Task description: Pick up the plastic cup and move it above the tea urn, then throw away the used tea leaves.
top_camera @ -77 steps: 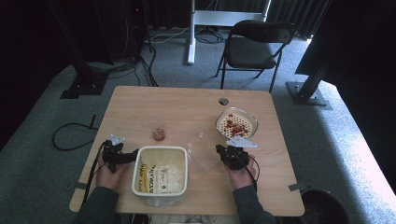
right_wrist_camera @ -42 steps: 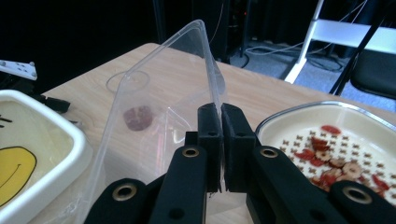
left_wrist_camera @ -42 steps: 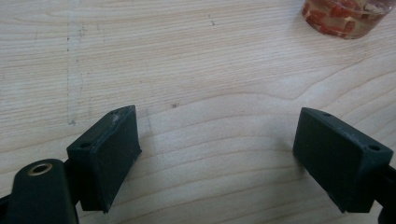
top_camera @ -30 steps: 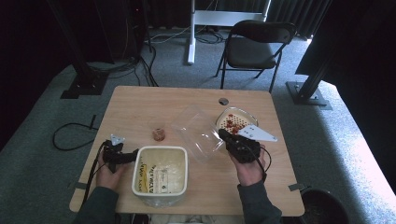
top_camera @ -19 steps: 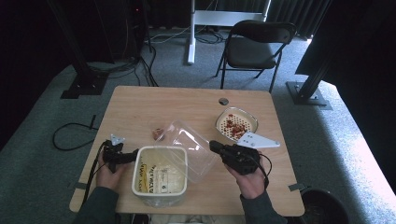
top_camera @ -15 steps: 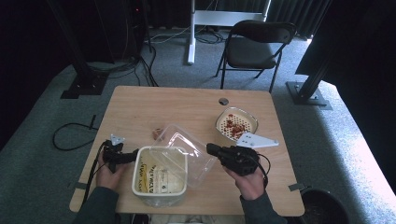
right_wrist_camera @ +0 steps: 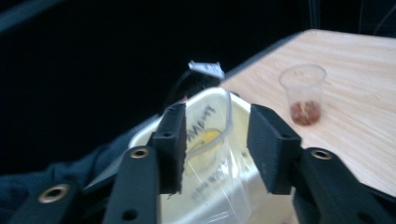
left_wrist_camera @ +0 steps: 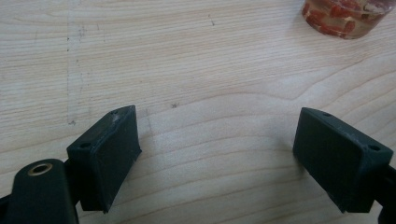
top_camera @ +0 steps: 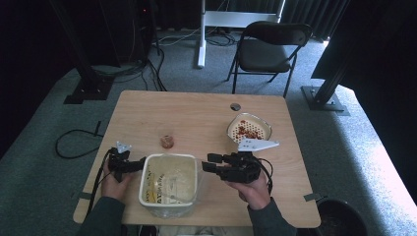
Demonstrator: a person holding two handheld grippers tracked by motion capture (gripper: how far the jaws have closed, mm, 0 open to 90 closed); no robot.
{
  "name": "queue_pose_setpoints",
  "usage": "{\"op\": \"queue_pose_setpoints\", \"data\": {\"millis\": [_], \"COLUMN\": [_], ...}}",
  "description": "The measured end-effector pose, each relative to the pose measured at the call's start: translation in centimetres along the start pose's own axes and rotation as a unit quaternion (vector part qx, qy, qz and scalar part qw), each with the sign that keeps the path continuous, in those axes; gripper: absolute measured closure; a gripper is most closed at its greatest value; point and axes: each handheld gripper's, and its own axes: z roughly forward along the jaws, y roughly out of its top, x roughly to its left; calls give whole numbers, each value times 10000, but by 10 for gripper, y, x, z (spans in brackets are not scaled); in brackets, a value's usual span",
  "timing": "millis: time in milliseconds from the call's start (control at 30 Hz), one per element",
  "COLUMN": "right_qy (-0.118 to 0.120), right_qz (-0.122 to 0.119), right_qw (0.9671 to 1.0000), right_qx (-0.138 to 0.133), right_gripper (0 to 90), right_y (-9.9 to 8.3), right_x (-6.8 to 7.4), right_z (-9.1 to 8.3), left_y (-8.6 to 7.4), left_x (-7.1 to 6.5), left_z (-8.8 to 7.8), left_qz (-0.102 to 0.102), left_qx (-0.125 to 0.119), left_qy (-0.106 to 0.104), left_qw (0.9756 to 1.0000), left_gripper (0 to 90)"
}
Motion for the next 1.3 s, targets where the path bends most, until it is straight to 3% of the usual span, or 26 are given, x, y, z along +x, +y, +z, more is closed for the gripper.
{"op": "queue_pose_setpoints", "data": {"millis": [67, 200, 400, 500, 633, 800, 867, 933, 1000, 1067, 1200, 1300], "right_qy": [-50, -84, -657, -1037, -1533, -1853, -1982, -2012, -2077, -2111, -2163, -2196], "right_qz": [-12, -87, -431, -692, -932, -738, -674, -510, -389, -335, -248, -263], "right_qw": [9998, 9991, 9965, 9921, 9837, 9797, 9773, 9773, 9763, 9757, 9745, 9735], "right_qx": [-192, -405, -270, -104, 75, 206, 328, 419, 461, 490, 538, 578], "right_gripper": [505, 499, 489, 477, 466, 465, 466, 467, 473, 473, 474, 474], "right_y": [1, 2, -7, -16, -29, -60, -71, -79, -85, -89, -95, -97], "right_x": [1, 1, -4, -8, -14, -31, -41, -52, -60, -66, -73, -77], "right_z": [-4, -11, -14, -9, -5, 1, 4, 6, 7, 6, 6, 8], "left_y": [0, 0, 0, 0, 0, 4, 8, 11, 13, 14, 18, 26], "left_x": [0, 0, 0, 0, 0, 0, 0, 1, 3, 3, 2, -2], "left_z": [0, 0, 0, 0, 0, 3, 3, 3, 4, 5, -1, -7], "left_qz": [-1, -2, 6, 10, 34, 64, -27, -72, -168, -181, -85, 140], "left_qx": [8, 0, 3, 3, 2, 14, 84, 200, 125, 78, -187, -494], "left_qy": [0, -1, -2, -5, -27, -55, 28, 13, -214, -302, -488, -790], "left_qw": [10000, 10000, 10000, 10000, 10000, 10000, 10000, 9998, 9996, 9994, 9986, 9955], "left_gripper": [151, 151, 151, 151, 151, 159, 197, 252, 250, 241, 225, 187]}}
